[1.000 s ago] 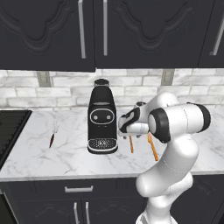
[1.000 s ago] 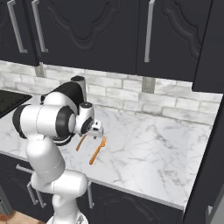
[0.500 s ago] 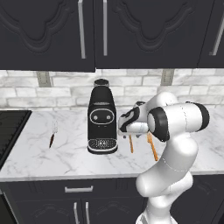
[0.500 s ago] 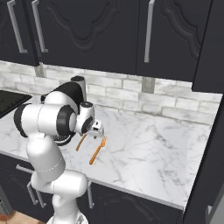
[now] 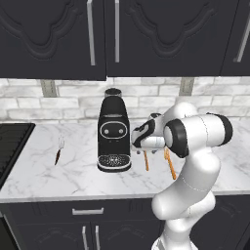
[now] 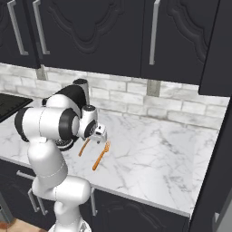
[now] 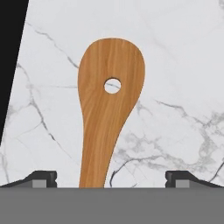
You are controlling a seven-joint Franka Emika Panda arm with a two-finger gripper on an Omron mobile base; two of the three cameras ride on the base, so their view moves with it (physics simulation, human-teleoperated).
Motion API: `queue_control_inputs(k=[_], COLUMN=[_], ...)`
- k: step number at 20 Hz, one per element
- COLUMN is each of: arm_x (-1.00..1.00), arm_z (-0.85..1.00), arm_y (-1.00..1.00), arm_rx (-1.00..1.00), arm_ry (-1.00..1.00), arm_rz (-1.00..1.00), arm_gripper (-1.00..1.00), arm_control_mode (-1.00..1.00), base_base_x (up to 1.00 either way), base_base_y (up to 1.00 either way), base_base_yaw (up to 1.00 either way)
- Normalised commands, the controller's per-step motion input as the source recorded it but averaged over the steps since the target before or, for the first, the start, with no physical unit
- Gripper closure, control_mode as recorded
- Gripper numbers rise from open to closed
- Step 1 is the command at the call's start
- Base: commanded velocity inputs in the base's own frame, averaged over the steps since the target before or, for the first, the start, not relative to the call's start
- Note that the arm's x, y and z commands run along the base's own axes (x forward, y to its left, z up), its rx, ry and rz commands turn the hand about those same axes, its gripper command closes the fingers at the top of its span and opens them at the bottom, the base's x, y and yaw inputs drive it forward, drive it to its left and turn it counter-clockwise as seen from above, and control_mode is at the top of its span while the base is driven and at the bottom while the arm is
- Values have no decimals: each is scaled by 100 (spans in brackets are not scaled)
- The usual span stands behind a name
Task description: Organize the utensils by type. Pick up the wooden spoons from the counter and place them in the open cabinet. Then pick up the metallic utensils from the counter and place them in the open drawer.
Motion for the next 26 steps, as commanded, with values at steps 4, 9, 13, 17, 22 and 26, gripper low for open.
queue_control_inputs(k=[4,9,13,17,22,26], arm_x=[0,0,0,0,0,0], arm_z=[-28,-23,-14,-12,-18,-24], arm_y=[7,5,9,6,3,1], arm_rx=[-2,-3,-8,-4,0,0], arm_ry=[0,0,-2,-1,0,0], arm_rz=[0,0,0,0,0,0], arm_gripper=[-100,-100,-100,-100,-100,-100], arm_control_mode=[-100,-100,-100,-100,-100,-100], base_base_x=[0,0,0,0,0,0], base_base_y=[0,0,0,0,0,0], base_base_yaw=[0,0,0,0,0,0])
